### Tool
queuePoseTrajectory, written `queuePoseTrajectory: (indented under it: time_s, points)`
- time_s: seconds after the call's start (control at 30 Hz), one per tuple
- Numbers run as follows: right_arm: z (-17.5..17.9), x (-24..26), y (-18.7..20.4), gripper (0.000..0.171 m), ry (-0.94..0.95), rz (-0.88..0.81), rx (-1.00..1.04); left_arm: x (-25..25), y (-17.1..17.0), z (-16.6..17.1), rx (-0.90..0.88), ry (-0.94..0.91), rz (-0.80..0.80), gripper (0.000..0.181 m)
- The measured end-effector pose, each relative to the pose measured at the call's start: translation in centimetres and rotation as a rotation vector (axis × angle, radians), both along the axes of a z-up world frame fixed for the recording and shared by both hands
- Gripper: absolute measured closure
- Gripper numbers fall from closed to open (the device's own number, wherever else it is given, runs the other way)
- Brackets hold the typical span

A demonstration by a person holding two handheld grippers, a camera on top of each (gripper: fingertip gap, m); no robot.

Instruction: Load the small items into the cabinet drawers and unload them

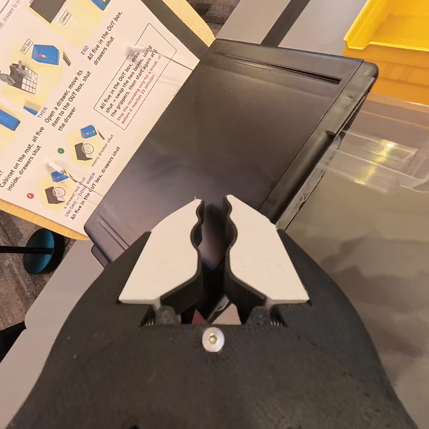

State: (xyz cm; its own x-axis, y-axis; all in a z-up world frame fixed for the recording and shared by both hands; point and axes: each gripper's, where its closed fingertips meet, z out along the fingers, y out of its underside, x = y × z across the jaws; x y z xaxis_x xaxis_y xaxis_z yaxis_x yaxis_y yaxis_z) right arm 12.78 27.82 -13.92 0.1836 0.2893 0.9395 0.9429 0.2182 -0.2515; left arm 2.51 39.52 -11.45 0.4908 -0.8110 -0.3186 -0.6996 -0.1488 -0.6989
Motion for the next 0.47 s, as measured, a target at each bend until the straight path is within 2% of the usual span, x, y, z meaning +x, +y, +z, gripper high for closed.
queuePoseTrajectory:
  time_s: [0.27, 0.47]
  points:
    - [-0.1, -0.1, -1.2, 0.156, -0.011, 0.030, -0.050, 0.0, 0.0, 0.0, -0.003, -0.011, 0.003, 0.166]
    - [0.1, -0.6, -2.9, 0.145, 0.054, 0.131, -0.174, 0.0, 0.0, 0.0, -0.013, -0.025, 0.006, 0.165]
